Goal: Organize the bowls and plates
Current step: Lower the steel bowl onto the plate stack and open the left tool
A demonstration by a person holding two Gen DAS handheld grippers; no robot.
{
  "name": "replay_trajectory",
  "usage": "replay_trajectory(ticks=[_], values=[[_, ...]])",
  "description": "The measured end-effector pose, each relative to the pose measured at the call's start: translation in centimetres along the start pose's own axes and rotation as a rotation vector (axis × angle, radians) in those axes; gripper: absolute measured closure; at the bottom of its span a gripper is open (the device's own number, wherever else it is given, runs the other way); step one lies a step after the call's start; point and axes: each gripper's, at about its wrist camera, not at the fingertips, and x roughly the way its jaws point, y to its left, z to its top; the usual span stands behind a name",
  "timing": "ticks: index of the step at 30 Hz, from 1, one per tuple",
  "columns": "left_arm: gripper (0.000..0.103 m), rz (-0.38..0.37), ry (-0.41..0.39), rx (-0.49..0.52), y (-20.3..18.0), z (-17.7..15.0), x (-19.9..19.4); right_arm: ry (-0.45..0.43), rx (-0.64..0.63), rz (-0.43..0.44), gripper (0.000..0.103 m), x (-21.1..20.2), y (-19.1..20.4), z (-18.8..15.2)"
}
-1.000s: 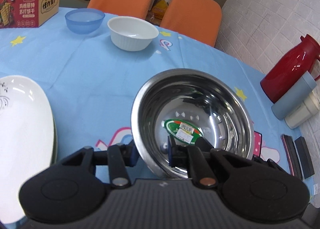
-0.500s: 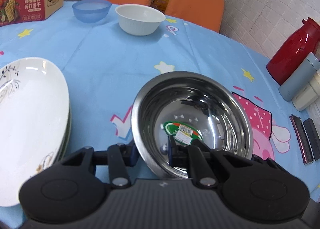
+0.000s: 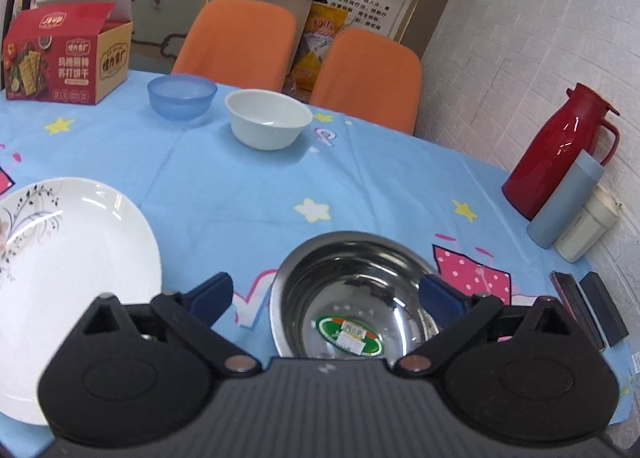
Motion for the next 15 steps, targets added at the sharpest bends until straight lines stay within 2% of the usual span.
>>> replay_trajectory(ticks=[3, 7, 15], values=[[0.003, -0.025, -0.02, 0.002, -0.1, 0.7, -0.9, -0.01, 0.049, -0.005, 0.0, -0.6, -1.0, -0.2], [0.002, -0.005, -0.054, 0.027, 0.1, 1.5, -1.3, -0.017, 0.046, -0.021, 0.0, -1.0, -1.2, 0.2], [0.002, 0.03, -0.065, 0.029, 2.2, 2.9, -2.0, -0.027, 0.009, -0.011, 0.0, -0.2, 0.0, 1.6]])
